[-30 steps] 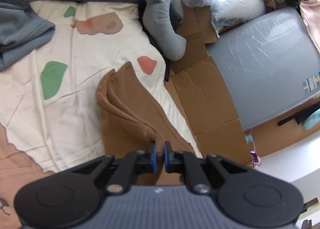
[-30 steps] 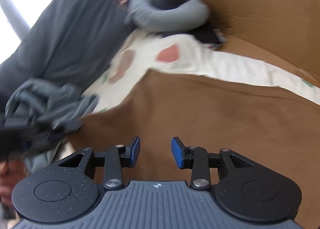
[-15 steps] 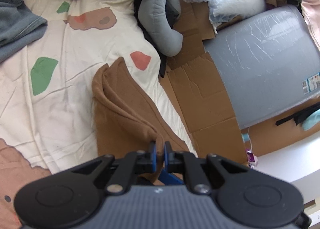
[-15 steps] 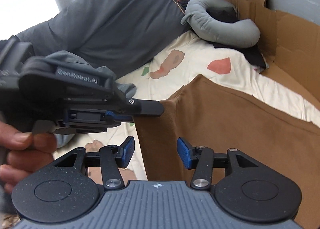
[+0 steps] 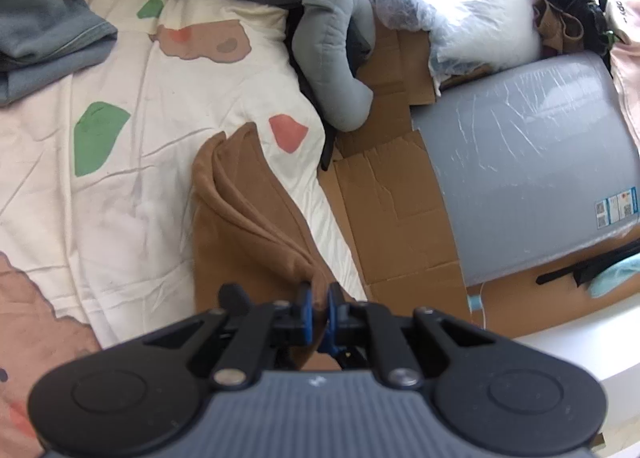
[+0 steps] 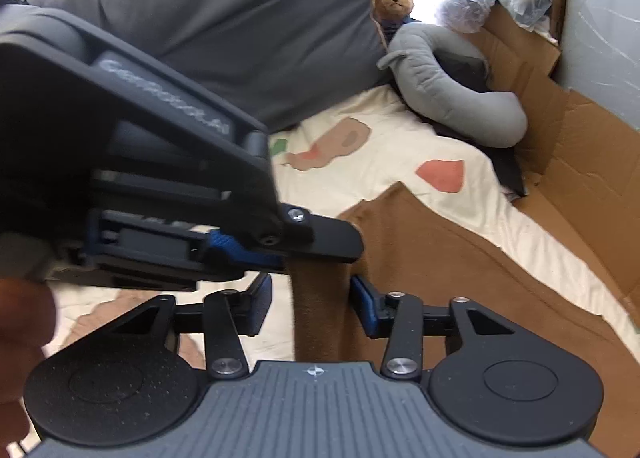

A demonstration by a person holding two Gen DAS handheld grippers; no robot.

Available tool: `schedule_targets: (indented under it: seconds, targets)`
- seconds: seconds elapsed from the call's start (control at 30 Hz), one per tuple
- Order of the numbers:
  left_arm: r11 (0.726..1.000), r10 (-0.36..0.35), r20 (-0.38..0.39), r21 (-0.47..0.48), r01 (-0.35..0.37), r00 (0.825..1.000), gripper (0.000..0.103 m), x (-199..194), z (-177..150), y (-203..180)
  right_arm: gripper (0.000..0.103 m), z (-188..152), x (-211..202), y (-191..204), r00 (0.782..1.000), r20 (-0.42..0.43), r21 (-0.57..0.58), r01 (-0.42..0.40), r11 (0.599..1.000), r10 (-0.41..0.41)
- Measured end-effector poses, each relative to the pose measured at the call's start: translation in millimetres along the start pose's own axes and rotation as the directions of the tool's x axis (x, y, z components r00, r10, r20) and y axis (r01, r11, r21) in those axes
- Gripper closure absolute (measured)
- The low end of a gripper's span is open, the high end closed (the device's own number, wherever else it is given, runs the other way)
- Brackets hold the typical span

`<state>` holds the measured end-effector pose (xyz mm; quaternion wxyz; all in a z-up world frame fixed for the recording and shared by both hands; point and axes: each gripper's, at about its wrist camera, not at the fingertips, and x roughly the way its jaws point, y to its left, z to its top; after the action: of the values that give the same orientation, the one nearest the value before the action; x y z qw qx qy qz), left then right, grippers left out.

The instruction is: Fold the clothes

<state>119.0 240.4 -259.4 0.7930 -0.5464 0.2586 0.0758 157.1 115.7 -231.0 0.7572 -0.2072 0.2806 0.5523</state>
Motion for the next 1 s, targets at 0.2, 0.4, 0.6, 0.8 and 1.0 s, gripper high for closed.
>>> schedule_targets:
  seconds: [0.2,0.4,0.6,0.8,1.0]
  targets:
    - [0.999,-0.045,0.023,-0.028,0.045,0.999,0.094,-11.3,5.9,5.5,0.091,2.3,5.7,2.4,1.0,-0.011,-0.022,0.006,1.0,-0.006]
    - [0.999,-0.03,0.074,0.011,0.03,0.997,0.043,-21.9,23.6,8.2,0.098,2.0,5.2,-3.9,1.0,-0.007,-0.015,-0.005,1.0,0.005]
    - [0.999,0.018,0.028,0.031,-0.019,0.999,0.022,0.4,47.3,28.7,0.098,2.2,4.0,-4.2,1.0,-0.007,-0.012,-0.015,1.0,0.015]
    - [0.994,0.05,-0.085,0.103,-0.042,0.995,0.015,41.4,74.4,38.2,0.098,1.4,3.3,-2.3,1.0,-0.012,-0.012,-0.022,1.0,0.021]
    - [0.983,0.095,-0.218,0.174,-0.057,0.971,0.015,89.1,98.7,53.2,0.098,2.5,3.7,-2.5,1.0,-0.014,-0.007,-0.021,1.0,0.021]
